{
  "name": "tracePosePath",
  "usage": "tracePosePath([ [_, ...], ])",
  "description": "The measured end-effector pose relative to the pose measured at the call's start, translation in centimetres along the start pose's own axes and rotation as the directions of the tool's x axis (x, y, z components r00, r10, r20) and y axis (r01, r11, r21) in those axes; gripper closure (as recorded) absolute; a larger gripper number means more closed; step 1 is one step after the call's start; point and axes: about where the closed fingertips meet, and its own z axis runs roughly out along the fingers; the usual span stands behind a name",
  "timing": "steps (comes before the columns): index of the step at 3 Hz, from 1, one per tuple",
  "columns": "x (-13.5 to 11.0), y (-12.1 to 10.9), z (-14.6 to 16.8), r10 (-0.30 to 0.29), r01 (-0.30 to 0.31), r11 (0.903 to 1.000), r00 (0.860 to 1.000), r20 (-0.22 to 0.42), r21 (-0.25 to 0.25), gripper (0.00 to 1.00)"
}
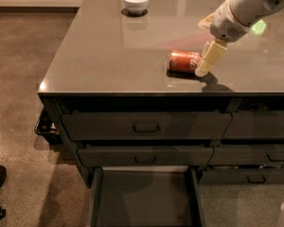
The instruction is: Place coke can into bottom drawer
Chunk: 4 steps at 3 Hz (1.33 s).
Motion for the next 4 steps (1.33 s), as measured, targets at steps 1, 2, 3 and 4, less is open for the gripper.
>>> tracePosePath([
  [1, 0.5, -1.0, 1.8, 0.006, -0.006, 0.9998, 1.0, 0.021, -0.021, 0.0],
  [2, 0.8, -1.4, 3.2, 0.012, -0.011, 0.9989, 0.999, 0.033, -0.045, 0.0],
  [3, 1.0, -1.2, 4.5, 0.023, -0.02, 0.9963, 0.999, 0.039, -0.084, 0.0],
  [4, 1.3, -1.0, 5.6, 0.034, -0.029, 0.993, 0.998, 0.044, -0.115, 0.05],
])
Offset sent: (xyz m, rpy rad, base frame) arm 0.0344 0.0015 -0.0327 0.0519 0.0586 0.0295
